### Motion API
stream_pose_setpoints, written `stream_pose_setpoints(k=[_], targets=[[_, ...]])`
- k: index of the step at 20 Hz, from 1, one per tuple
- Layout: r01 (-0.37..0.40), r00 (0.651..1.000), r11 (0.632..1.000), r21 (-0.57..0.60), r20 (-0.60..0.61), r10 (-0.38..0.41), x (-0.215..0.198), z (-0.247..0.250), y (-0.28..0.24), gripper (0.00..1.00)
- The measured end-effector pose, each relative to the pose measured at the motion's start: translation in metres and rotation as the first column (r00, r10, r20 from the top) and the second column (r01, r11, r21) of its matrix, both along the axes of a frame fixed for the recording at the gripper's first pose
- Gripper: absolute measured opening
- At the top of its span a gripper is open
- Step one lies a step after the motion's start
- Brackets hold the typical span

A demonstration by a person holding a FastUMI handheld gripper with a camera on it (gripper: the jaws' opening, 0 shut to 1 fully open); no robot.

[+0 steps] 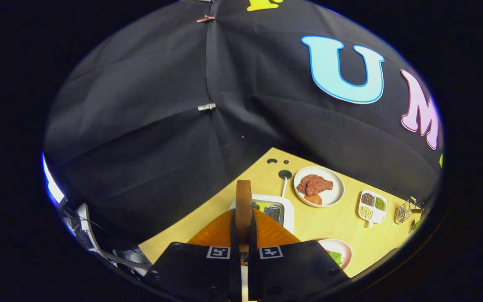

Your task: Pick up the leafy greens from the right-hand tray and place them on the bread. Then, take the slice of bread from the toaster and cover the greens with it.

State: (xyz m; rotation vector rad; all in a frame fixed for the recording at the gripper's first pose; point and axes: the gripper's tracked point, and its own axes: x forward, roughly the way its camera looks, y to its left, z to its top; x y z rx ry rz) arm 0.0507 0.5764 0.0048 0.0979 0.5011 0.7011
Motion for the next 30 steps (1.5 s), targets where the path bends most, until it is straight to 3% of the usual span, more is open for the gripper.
stream_pose_setpoints(k=[5,9,15,20,24,30], targets=[[0.047,0.997,0.993,0.107,0.052,-0.053,0.001,0.053,-0.056,0.10],[0.136,0.987,0.985,0.108,0.074,-0.144,0.006,0.054,-0.125,0.10],[0.318,0.948,0.948,0.021,-0.013,-0.318,0.017,-0.031,-0.213,0.10],[0.428,0.887,0.903,0.020,-0.201,-0.416,0.005,-0.120,-0.229,0.10],[0.476,0.844,0.877,0.067,-0.317,-0.434,-0.002,-0.164,-0.211,0.11],[0.569,0.781,0.798,0.200,-0.435,-0.448,0.017,-0.190,-0.195,0.10]])
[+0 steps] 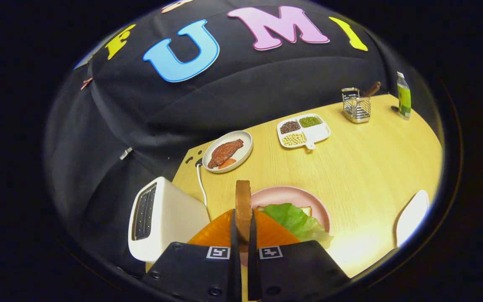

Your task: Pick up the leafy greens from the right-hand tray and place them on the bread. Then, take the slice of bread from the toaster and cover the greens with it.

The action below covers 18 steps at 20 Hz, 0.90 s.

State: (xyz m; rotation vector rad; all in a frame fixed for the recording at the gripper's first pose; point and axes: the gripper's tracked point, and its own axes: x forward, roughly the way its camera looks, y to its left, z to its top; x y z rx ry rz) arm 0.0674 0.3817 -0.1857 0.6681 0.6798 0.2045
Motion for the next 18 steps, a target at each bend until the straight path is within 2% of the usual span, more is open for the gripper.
stream_pose_setpoints(k=[2,5,8,12,14,17,18], targets=[[0.037,0.999,0.999,0.026,-0.040,-0.036,0.001,-0.017,-0.004,0.10],[0.064,0.995,0.998,-0.009,-0.078,-0.065,-0.001,-0.042,-0.020,0.10],[0.046,0.992,0.998,-0.032,-0.112,-0.049,-0.005,-0.060,-0.026,0.12],[0.005,0.991,0.997,-0.072,-0.135,-0.014,-0.009,-0.076,-0.030,0.23],[-0.010,0.990,0.994,-0.111,-0.139,-0.006,-0.010,-0.081,-0.036,0.33],[-0.053,0.991,0.985,-0.166,-0.133,0.031,-0.019,-0.085,-0.044,0.70],[-0.055,0.993,0.982,-0.181,-0.112,0.035,-0.019,-0.081,-0.049,0.77]])
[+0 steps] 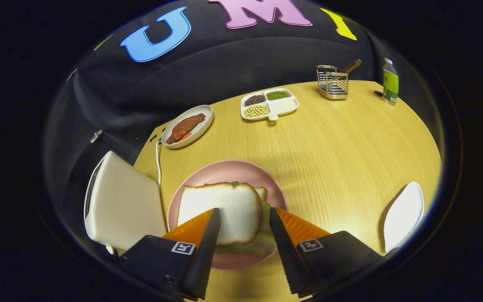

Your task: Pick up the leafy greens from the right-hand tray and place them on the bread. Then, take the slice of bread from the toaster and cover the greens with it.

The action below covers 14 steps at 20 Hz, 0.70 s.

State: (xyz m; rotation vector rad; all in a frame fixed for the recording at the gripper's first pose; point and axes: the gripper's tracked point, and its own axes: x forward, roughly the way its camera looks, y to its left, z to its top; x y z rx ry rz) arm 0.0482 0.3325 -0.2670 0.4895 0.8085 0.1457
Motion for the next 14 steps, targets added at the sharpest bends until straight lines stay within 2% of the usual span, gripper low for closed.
stream_pose_setpoints(k=[3,6,11,14], targets=[[-0.008,0.998,1.000,-0.026,0.067,0.009,0.002,0.015,-0.016,0.92],[-0.033,0.993,0.998,-0.049,0.109,0.038,0.002,0.029,-0.032,0.99],[-0.054,0.972,0.999,0.000,0.229,0.052,0.004,0.091,-0.061,0.99],[-0.063,0.937,0.998,-0.016,0.344,0.065,0.007,0.139,-0.097,0.99]])
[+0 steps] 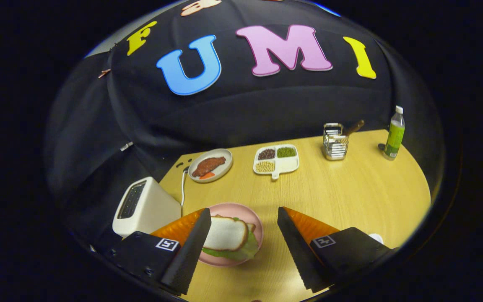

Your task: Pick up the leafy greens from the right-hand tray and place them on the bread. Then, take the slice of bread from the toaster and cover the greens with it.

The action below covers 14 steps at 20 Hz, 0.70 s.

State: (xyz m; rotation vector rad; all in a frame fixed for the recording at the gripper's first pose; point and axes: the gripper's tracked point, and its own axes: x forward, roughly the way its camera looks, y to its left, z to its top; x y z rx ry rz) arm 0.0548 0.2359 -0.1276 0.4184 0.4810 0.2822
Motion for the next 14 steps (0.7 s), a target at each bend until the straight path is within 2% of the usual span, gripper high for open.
stream_pose_setpoints(k=[3,7,14], targets=[[0.012,0.990,0.999,-0.044,0.138,-0.005,0.001,0.055,-0.042,0.99],[0.063,0.954,0.983,-0.171,0.300,-0.009,-0.006,0.116,-0.097,0.99],[0.184,0.883,0.935,-0.302,0.470,-0.023,-0.025,0.186,-0.168,0.98]])
